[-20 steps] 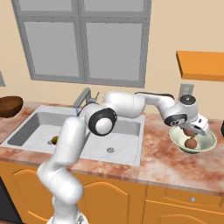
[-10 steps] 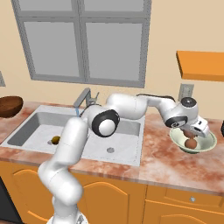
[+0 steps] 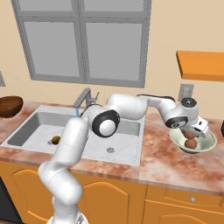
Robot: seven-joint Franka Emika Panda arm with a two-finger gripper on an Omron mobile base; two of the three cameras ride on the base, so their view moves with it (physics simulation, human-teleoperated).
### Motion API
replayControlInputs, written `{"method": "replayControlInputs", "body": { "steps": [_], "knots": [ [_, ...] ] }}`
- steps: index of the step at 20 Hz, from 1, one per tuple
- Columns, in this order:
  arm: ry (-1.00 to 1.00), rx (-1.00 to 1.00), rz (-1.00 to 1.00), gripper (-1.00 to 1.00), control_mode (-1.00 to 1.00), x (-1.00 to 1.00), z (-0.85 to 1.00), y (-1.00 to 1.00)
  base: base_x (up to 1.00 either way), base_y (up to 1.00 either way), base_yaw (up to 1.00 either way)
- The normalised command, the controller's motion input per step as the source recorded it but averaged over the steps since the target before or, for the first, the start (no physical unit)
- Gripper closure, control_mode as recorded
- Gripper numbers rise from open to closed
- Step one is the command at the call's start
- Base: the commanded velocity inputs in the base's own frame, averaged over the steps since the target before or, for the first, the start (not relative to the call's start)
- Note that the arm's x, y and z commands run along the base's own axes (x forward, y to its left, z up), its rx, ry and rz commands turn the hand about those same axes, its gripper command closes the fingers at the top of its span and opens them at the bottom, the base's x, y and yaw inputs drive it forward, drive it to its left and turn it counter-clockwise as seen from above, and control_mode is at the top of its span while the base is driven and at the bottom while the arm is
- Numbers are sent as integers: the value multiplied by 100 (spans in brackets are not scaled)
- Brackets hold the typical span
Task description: Pick the onions from the sink and place them in one bowl. Place the lemon in the other bowl. Then turn off the sink faucet.
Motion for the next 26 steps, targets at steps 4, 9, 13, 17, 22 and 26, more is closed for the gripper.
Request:
{"method": "replayControlInputs", "body": {
  "steps": [4,9,13,17,22,26],
  "knots": [
    [0,0,0,-100,-100,-1,9,0,0,0,0],
    [0,0,0,-100,-100,-13,38,0,0,0,0],
    [2,-1,0,-100,-100,-28,37,10,0,0,0],
    [4,-5,0,-100,-100,-25,24,41,0,0,0],
    [8,-8,0,-100,-100,-14,20,61,0,0,0],
    [8,-9,0,-100,-100,-18,13,67,0,0,0]
  ]
}}
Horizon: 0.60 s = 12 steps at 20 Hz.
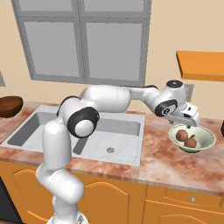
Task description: Pick the onions from the sink and place them in one bowl. Place the lemon in the other bowl. Then turn off the sink faucet.
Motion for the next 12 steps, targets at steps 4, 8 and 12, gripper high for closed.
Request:
{"method": "replayControlInputs", "body": {
  "steps": [4,8,12],
  "knots": [
    [9,-8,0,-100,-100,-26,15,66,0,0,0],
    [8,-6,0,-100,-100,-29,15,67,0,0,0],
    [7,-6,0,-100,-100,-28,18,78,0,0,0]
  ]
}}
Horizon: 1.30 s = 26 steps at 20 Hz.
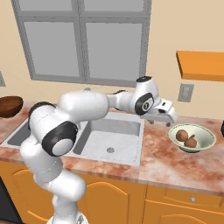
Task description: Pick the onions from the sink and place them in one bowl. Place the lemon in the other bowl. Then turn off the sink faucet.
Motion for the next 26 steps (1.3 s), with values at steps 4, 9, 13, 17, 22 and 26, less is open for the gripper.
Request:
{"method": "replayControlInputs", "body": {
  "steps": [4,9,13,17,22,26],
  "knots": [
    [7,-3,0,-100,-100,-23,30,75,0,0,0],
    [6,0,0,-100,-100,-15,40,69,0,0,0],
    [2,0,0,-100,-100,-14,35,68,0,0,0],
    [0,2,0,-100,-100,-14,21,69,0,0,0],
    [0,6,0,-100,-100,-15,7,72,0,0,0],
    [0,11,0,-100,-100,-14,0,72,0,0,0]
  ]
}}
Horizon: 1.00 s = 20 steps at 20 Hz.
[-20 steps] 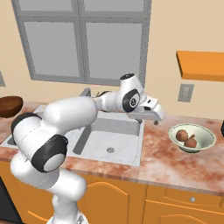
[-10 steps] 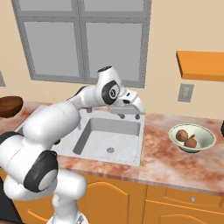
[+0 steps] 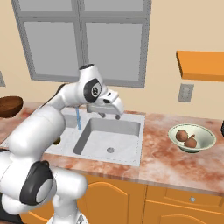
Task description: Pick the onions from the sink and place them in one bowl. Place the lemon in the other bowl. Then turn off the sink faucet.
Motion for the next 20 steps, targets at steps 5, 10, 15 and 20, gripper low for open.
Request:
{"method": "replayControlInputs", "body": {
  "steps": [5,10,15,20],
  "knots": [
    [0,16,2,-100,-100,-17,0,70,0,0,0],
    [0,15,4,-100,-100,-22,0,70,0,0,0],
    [0,10,7,-100,-100,-30,0,73,0,0,0],
    [0,5,11,-100,-100,-35,-1,78,0,0,0]
  ]
}}
